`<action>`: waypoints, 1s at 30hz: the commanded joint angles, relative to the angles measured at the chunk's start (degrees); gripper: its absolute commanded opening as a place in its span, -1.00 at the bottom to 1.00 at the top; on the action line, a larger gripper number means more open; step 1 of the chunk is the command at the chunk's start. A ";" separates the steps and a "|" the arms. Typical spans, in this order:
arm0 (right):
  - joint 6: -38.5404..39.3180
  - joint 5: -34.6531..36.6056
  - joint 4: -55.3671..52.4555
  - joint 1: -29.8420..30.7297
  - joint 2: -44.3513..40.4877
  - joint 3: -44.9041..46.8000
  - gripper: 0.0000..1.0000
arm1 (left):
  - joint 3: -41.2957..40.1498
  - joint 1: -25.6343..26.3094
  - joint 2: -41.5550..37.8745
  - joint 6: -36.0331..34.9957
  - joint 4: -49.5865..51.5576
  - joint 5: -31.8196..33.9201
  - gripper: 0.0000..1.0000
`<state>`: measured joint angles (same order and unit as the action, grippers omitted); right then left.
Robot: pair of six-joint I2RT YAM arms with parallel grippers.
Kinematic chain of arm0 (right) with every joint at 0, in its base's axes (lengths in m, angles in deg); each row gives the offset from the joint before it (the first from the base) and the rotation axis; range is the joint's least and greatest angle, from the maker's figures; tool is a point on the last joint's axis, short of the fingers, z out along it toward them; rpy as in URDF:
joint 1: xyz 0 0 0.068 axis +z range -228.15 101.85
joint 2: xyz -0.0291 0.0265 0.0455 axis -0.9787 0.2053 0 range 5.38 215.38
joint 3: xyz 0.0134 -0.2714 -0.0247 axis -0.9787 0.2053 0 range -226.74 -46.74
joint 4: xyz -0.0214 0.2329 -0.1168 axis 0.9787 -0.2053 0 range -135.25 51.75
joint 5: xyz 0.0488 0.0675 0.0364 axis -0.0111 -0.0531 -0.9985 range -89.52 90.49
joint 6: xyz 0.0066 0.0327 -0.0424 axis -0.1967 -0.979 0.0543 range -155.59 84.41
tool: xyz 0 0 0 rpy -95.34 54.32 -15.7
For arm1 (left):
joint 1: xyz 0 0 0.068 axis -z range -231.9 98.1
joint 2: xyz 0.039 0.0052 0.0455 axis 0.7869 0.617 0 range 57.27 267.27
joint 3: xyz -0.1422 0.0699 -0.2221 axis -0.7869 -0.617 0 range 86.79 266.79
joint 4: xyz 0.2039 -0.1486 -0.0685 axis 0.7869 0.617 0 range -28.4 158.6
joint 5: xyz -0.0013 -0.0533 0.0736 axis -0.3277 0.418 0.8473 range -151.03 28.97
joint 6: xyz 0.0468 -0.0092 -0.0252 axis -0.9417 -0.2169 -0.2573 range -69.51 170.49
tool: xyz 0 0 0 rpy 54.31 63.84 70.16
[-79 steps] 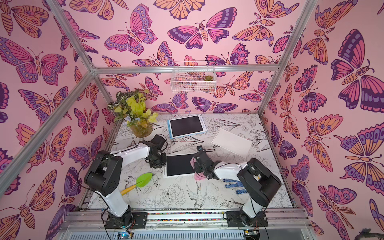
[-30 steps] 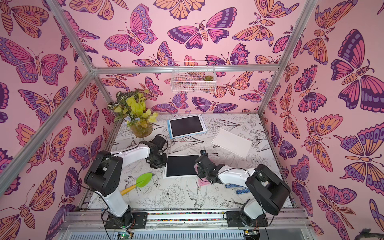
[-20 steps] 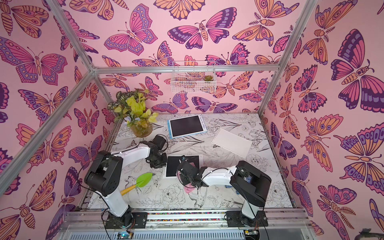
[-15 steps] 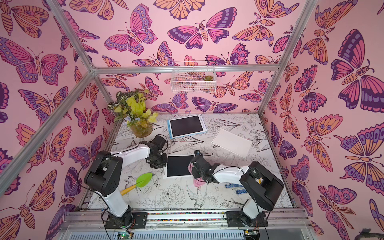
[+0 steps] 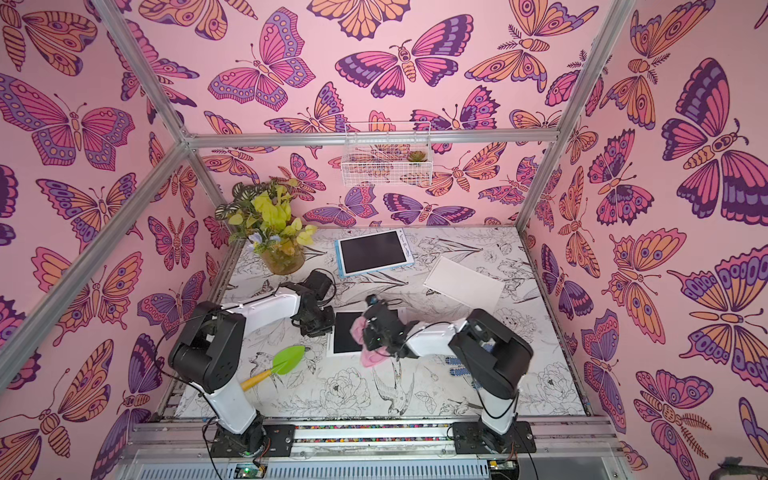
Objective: Wipe the drawing tablet
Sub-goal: Wipe the dirt from the drawing tablet.
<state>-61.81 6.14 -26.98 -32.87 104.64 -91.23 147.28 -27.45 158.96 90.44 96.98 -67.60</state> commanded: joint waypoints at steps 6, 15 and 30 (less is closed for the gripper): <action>2.73 -1.29 -1.84 6.40 5.44 -3.91 -1.00 | -3.72 0.73 5.43 -0.01 3.72 -0.94 -0.52; 0.88 3.95 -6.24 -5.29 7.33 -6.02 -1.00 | -4.55 0.78 5.79 0.05 2.71 -2.03 -0.52; -0.36 2.23 -4.14 1.53 17.36 -20.20 -1.00 | -5.25 -0.09 6.46 0.31 0.65 -4.85 -0.52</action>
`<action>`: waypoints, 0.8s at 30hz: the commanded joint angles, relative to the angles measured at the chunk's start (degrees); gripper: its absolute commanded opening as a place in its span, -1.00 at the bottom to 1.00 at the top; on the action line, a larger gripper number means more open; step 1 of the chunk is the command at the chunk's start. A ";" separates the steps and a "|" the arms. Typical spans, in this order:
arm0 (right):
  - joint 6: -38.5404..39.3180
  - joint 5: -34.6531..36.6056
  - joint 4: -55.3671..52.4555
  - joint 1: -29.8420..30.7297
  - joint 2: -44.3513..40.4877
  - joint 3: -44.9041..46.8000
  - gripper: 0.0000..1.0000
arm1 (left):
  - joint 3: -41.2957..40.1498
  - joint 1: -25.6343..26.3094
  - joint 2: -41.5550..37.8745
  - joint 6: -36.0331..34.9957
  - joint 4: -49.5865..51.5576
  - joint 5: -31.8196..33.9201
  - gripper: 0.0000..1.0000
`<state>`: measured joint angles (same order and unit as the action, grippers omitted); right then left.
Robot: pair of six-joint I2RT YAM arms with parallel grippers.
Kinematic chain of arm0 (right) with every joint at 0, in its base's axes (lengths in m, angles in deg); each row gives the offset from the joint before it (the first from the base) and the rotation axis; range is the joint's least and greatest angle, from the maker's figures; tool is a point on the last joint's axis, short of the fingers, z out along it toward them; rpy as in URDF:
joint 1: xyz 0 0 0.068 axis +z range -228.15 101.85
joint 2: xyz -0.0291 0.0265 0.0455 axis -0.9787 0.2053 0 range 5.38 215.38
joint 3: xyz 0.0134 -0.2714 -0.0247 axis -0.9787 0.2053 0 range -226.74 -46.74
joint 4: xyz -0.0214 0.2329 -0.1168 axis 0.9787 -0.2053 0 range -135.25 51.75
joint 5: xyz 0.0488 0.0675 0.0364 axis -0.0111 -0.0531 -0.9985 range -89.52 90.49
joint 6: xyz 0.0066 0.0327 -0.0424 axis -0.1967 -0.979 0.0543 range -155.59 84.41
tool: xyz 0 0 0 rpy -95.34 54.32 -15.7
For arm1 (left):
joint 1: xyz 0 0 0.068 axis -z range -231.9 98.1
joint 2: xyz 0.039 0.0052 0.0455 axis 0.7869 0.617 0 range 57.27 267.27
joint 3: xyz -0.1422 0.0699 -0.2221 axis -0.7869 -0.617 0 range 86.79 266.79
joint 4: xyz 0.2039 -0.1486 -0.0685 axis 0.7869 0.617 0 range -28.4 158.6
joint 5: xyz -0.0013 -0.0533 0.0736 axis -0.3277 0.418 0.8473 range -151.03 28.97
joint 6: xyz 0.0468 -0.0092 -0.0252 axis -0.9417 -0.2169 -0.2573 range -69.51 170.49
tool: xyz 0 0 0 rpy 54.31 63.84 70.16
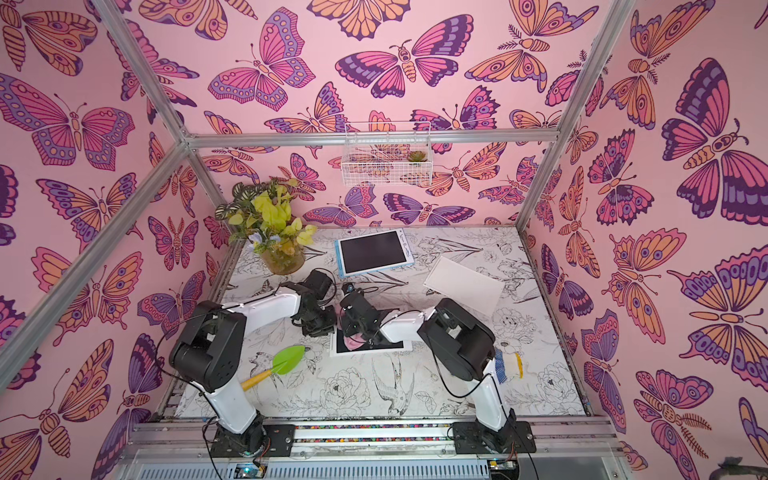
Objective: Wipe the drawing tablet
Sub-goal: Wipe the dirt from the drawing tablet.
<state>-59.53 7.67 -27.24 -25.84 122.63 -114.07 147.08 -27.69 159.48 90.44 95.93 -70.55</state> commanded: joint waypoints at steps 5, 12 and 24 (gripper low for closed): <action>-0.59 -4.93 3.13 -11.11 -4.22 10.01 -1.00 | -6.30 -0.74 6.24 -0.04 0.59 -2.89 -0.52; -1.12 -6.76 -4.65 -0.59 7.21 -10.01 -1.00 | -7.03 -1.70 6.27 -0.24 0.38 -3.39 -0.52; 0.04 -6.66 -2.40 -3.76 4.65 -7.03 -1.00 | -8.20 -2.67 5.97 -0.78 -0.25 -3.39 -0.65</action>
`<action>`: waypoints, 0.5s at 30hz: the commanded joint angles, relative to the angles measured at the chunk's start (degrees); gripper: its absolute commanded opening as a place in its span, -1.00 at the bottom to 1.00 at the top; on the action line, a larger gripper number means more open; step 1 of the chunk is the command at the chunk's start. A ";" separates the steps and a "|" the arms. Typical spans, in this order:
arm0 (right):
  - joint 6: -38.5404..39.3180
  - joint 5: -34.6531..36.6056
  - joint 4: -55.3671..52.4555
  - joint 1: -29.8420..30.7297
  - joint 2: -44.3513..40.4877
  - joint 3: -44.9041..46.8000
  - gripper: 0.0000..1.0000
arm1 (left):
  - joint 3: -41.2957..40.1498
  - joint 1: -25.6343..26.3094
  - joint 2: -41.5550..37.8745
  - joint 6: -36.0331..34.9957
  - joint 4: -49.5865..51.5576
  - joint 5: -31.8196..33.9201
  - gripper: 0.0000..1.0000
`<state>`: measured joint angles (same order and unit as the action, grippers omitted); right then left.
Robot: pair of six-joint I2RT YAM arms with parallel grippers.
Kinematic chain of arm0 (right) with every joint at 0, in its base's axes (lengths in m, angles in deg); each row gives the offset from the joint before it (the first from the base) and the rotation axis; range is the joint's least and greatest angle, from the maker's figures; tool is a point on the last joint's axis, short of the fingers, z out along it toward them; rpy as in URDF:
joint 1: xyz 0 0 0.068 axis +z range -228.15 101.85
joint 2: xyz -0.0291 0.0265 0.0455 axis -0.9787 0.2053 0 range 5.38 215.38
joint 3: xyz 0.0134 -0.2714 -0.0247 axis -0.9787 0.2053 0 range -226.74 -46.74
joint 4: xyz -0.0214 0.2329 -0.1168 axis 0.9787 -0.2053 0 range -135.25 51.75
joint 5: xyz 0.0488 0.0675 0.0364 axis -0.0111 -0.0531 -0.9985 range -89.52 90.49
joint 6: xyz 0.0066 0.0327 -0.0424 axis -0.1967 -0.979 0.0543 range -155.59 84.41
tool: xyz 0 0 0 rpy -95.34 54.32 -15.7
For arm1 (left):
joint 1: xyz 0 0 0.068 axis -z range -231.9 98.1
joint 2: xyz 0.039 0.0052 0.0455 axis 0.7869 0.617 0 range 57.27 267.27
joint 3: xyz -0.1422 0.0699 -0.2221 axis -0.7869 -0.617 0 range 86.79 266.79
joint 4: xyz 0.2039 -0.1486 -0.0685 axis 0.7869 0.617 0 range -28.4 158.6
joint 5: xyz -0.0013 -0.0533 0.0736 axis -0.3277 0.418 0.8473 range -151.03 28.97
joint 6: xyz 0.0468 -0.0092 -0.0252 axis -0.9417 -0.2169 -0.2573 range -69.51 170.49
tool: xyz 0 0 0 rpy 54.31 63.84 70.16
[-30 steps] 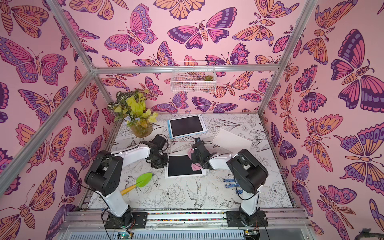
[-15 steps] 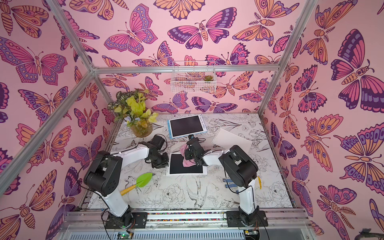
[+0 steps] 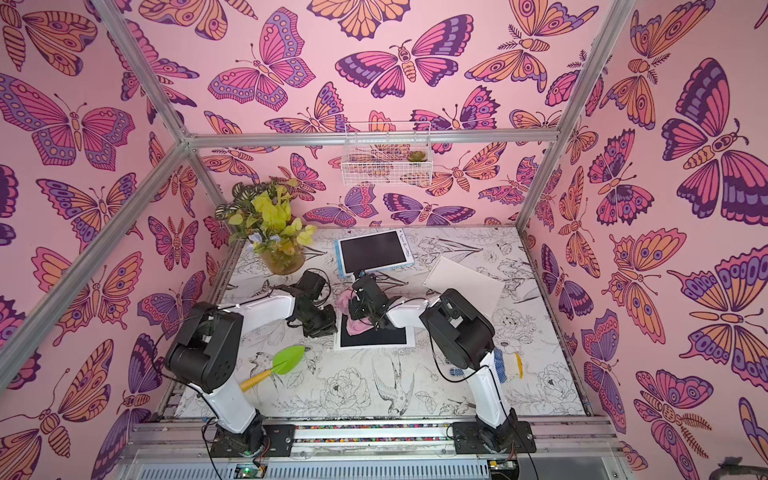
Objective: Wipe the drawing tablet
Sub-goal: Wipe the dirt from the drawing tablet.
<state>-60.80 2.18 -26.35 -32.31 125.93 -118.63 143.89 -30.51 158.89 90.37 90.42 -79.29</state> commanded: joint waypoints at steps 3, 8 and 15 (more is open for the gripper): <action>0.97 -1.26 -4.99 4.68 3.23 -6.49 -1.00 | -4.72 0.12 7.03 -0.77 5.37 5.26 -0.67; -1.76 2.75 -8.01 0.23 1.95 -4.03 -1.00 | -5.41 0.19 6.70 0.07 5.33 5.59 -0.68; 0.72 -2.31 -6.09 2.49 2.64 -6.37 -1.00 | -5.86 0.32 6.59 0.70 5.09 5.68 -0.70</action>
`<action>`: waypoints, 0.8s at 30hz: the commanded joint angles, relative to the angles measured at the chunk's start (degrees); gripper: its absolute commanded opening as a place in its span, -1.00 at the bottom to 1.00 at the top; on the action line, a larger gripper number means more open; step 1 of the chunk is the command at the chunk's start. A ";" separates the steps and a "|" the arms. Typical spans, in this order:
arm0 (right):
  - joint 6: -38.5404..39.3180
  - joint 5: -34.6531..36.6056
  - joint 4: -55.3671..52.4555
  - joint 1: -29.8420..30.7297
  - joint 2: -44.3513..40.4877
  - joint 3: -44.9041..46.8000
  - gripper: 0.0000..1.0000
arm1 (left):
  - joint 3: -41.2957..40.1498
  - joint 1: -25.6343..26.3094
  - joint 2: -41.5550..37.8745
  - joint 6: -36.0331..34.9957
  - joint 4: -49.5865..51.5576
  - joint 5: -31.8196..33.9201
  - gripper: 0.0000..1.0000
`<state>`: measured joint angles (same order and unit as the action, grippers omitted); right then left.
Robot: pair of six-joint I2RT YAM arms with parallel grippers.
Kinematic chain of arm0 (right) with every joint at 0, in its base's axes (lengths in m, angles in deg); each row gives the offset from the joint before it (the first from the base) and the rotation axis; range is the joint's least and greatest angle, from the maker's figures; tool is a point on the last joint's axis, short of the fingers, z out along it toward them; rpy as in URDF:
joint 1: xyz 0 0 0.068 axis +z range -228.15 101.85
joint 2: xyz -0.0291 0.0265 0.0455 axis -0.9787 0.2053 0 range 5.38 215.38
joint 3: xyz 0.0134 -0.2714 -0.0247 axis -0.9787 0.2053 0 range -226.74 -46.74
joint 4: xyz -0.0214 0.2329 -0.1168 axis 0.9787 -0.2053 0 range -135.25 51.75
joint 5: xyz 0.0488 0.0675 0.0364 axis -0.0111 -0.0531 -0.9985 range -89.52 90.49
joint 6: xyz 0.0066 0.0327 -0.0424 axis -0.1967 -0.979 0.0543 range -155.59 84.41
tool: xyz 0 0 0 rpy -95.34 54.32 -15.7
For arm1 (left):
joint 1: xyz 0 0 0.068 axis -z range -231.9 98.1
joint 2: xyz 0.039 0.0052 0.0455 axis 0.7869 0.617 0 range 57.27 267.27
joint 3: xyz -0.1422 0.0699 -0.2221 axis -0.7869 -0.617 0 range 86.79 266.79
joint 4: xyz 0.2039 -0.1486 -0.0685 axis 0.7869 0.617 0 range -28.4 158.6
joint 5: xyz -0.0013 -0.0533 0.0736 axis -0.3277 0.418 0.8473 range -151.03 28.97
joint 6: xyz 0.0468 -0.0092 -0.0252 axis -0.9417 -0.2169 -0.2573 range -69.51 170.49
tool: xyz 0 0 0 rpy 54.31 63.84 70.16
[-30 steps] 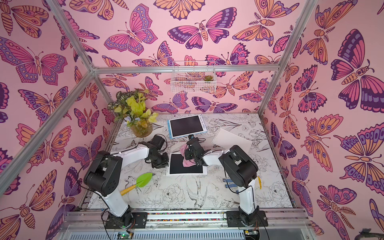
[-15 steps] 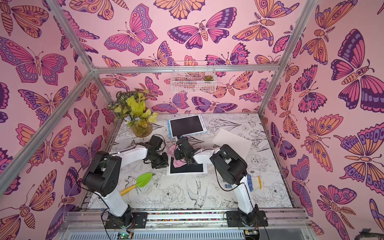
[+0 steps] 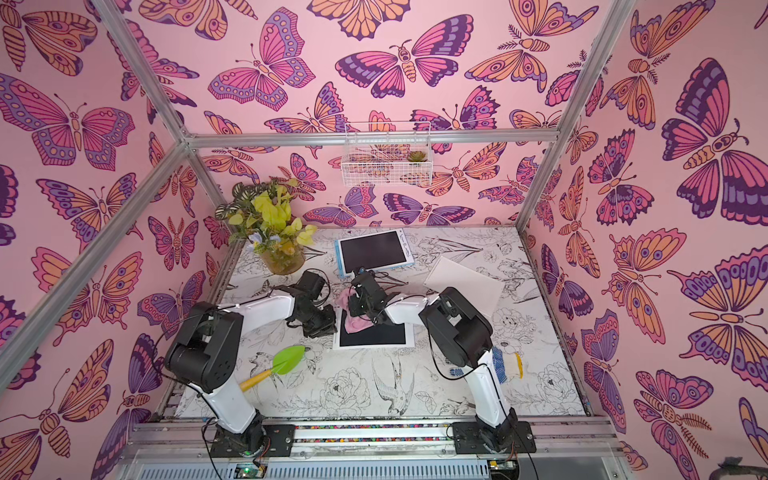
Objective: Wipe the drawing tablet
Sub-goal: Wipe the dirt from the drawing tablet.
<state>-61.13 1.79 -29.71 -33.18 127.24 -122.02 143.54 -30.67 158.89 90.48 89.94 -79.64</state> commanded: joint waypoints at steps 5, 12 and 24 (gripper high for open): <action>-0.71 1.51 -5.27 4.37 -0.55 -2.07 -1.00 | -5.42 0.47 6.59 0.75 5.59 6.27 -0.72; 0.82 0.03 -1.26 0.51 -8.85 11.85 -1.00 | -5.35 1.16 7.17 1.33 5.59 6.65 -0.75; -1.19 2.67 -1.70 1.81 -13.65 19.36 -1.00 | -4.63 1.79 7.13 1.15 5.72 6.48 -0.78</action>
<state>-61.52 1.96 -29.73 -26.64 116.71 -107.14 143.60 -30.01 158.96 90.63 89.63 -79.33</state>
